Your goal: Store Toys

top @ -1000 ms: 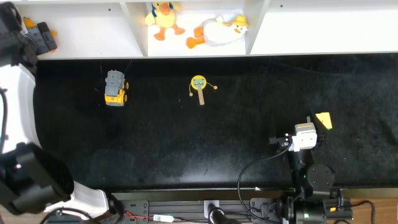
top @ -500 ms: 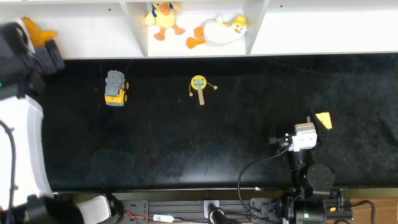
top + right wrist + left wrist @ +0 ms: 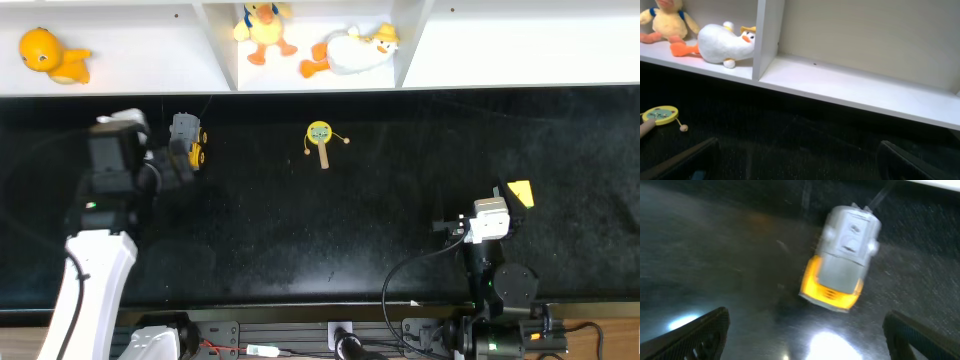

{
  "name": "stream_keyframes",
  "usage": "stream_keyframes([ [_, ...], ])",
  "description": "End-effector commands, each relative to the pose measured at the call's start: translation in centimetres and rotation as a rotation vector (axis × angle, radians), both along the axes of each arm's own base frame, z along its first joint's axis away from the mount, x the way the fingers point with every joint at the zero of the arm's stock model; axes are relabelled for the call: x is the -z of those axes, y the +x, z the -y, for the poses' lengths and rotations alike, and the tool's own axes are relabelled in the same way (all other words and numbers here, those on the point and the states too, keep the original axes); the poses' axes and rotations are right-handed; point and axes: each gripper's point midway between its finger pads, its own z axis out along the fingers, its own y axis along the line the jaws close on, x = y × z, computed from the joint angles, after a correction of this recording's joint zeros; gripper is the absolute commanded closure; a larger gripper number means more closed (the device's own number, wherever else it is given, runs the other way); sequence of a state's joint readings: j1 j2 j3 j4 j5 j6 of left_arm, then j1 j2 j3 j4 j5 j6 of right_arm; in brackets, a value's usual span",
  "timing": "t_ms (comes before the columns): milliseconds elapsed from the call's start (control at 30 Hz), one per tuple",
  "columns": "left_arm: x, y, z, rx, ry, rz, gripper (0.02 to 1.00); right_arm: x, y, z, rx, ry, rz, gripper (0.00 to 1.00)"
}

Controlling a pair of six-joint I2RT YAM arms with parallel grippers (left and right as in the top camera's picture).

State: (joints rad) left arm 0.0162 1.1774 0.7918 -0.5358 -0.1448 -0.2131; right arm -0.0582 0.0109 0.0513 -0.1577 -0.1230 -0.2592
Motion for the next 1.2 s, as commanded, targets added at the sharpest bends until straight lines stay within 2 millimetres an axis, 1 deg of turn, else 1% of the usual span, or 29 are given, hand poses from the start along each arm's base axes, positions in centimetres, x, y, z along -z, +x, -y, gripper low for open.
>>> stream_keyframes([
  [33,1.6,1.8,2.8,0.042,-0.04,0.003,0.02,-0.3,0.0,0.0,0.002,0.0,0.012,0.005],
  [100,2.5,2.8,3.5,0.061,-0.039,0.004,0.02,-0.3,0.0,0.0,0.002,0.0,0.012,0.007],
  [200,3.9,3.7,3.6,0.063,-0.038,-0.009,0.018,-0.3,0.0,0.0,0.002,0.0,0.012,0.005],
  [267,4.7,4.0,3.3,0.049,-0.019,-0.022,0.018,-0.3,0.0,0.0,0.002,0.0,0.012,0.003],
  [333,5.4,4.1,2.5,0.022,0.02,-0.039,0.018,-0.3,0.0,0.0,0.002,0.0,0.012,0.005],
  [400,5.9,4.0,1.9,0.012,0.056,-0.055,0.02,-0.3,0.0,0.0,0.002,0.0,0.012,0.005],
  [500,6.2,4.2,1.4,0.039,0.115,-0.069,0.049,-0.3,0.0,0.0,0.002,0.0,0.012,0.007],
  [600,6.1,4.5,0.8,0.034,0.158,-0.061,0.165,-0.3,0.0,0.0,0.002,0.0,0.012,0.005],
  [733,6.0,4.5,0.7,0.03,0.163,-0.06,0.246,-0.3,0.0,0.0,0.002,0.0,0.012,0.005],
  [933,5.9,4.5,0.7,0.03,0.162,-0.057,0.478,-0.3,0.0,0.0,0.002,0.0,0.012,0.005],
  [1033,5.5,4.5,0.7,0.029,0.162,-0.047,0.52,-0.3,0.0,0.0,0.002,0.0,0.012,0.005],
  [1133,4.9,4.5,0.7,0.028,0.161,-0.032,0.588,-0.3,0.0,0.0,0.002,0.0,0.012,0.005],
  [1200,4.3,4.5,0.7,0.027,0.16,-0.017,0.601,-0.3,0.0,0.0,0.002,0.0,0.012,0.005],
])
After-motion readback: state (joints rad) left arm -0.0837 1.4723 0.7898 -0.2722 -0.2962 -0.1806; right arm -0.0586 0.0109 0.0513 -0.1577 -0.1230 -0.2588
